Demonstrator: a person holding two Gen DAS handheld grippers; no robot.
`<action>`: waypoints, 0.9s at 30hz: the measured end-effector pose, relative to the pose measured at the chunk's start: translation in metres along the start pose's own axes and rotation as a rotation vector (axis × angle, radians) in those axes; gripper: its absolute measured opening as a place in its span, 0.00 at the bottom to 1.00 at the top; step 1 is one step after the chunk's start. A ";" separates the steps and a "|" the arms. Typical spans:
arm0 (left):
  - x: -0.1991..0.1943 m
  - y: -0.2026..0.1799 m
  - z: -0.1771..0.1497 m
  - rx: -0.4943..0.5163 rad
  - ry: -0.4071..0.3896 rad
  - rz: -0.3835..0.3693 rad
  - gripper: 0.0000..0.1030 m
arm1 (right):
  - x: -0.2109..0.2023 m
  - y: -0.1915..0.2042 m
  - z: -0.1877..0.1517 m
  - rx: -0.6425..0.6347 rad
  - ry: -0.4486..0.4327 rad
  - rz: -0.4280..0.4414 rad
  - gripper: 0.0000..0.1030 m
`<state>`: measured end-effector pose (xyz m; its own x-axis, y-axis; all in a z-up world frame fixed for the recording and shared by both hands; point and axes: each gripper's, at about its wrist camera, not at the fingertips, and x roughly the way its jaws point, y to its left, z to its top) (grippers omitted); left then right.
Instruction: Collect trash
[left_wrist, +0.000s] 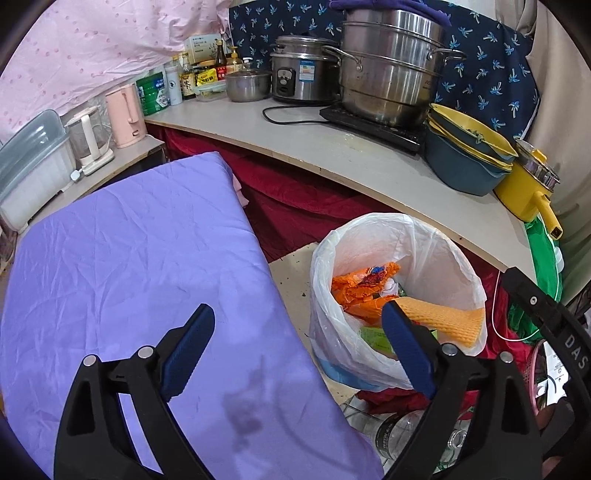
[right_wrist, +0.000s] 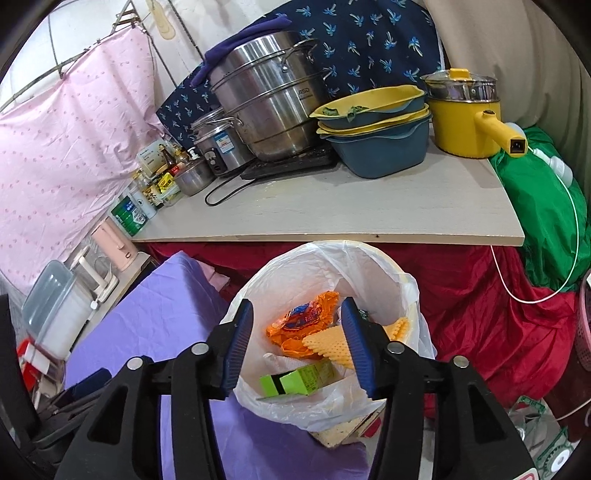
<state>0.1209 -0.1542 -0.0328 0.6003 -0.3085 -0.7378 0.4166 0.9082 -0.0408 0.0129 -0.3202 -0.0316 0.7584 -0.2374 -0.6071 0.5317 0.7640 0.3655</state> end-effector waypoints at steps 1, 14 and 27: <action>-0.001 0.000 0.000 0.001 -0.003 0.002 0.85 | -0.003 0.003 -0.002 -0.016 -0.002 -0.002 0.53; -0.023 0.005 -0.018 0.045 -0.040 0.055 0.88 | -0.029 0.027 -0.024 -0.161 -0.012 -0.044 0.78; -0.034 0.019 -0.039 0.051 -0.048 0.106 0.88 | -0.039 0.045 -0.049 -0.289 0.015 -0.090 0.93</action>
<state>0.0819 -0.1158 -0.0343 0.6745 -0.2255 -0.7030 0.3821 0.9214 0.0711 -0.0113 -0.2468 -0.0258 0.7061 -0.3050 -0.6390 0.4658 0.8798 0.0947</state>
